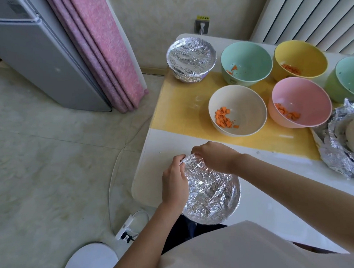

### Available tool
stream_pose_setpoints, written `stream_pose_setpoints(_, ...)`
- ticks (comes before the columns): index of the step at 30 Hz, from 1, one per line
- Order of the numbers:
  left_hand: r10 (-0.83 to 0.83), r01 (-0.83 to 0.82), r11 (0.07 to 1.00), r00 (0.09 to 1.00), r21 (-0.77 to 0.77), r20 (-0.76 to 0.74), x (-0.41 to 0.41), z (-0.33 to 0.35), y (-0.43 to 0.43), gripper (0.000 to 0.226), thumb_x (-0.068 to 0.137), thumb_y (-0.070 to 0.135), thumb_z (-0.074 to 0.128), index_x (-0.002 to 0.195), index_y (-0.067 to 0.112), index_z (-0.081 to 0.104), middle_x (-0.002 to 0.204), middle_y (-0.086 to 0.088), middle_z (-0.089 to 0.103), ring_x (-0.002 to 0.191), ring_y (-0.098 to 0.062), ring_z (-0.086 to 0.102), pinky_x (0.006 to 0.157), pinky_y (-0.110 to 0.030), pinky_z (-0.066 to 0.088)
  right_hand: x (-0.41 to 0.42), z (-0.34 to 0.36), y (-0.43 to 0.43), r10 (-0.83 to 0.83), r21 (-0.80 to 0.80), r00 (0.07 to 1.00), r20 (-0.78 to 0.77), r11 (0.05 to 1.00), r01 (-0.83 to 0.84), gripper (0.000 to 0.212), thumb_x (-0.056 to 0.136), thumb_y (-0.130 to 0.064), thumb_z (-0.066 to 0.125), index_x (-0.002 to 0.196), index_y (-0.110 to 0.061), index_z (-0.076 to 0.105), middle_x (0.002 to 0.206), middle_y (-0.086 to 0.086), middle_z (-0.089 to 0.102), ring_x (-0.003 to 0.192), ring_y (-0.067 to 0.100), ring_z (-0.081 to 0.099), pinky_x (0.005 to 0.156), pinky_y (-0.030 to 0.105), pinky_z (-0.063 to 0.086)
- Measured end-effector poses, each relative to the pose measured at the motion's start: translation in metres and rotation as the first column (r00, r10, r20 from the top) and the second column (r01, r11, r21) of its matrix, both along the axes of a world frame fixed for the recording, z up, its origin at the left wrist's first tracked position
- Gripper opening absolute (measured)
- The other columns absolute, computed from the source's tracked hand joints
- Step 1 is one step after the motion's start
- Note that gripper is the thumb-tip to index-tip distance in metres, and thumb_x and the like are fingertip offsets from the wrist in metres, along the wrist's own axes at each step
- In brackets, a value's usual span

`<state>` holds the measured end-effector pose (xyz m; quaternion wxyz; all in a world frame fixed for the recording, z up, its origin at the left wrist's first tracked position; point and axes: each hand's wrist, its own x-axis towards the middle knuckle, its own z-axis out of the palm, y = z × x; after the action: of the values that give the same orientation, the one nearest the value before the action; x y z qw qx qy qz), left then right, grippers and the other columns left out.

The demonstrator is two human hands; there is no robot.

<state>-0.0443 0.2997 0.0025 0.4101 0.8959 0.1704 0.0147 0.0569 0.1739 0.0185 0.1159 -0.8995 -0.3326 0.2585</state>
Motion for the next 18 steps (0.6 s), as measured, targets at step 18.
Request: stream_pose_setpoints(18,-0.029,0.029,1.0,0.999,0.004,-0.013,0.001,0.003,-0.002,0.029,0.097,0.009,0.043,0.124,0.008,0.054,0.105,-0.012,0.067,0.094,-0.03,0.06,0.075,-0.032,0.042,-0.01,-0.006,-0.017,-0.131,0.19,0.99,-0.059,0.972,0.14,0.032,0.094,-0.001,0.043,0.119,-0.014,0.059,0.104,0.006,0.069,0.093,0.025,0.062,0.079,0.037,0.047)
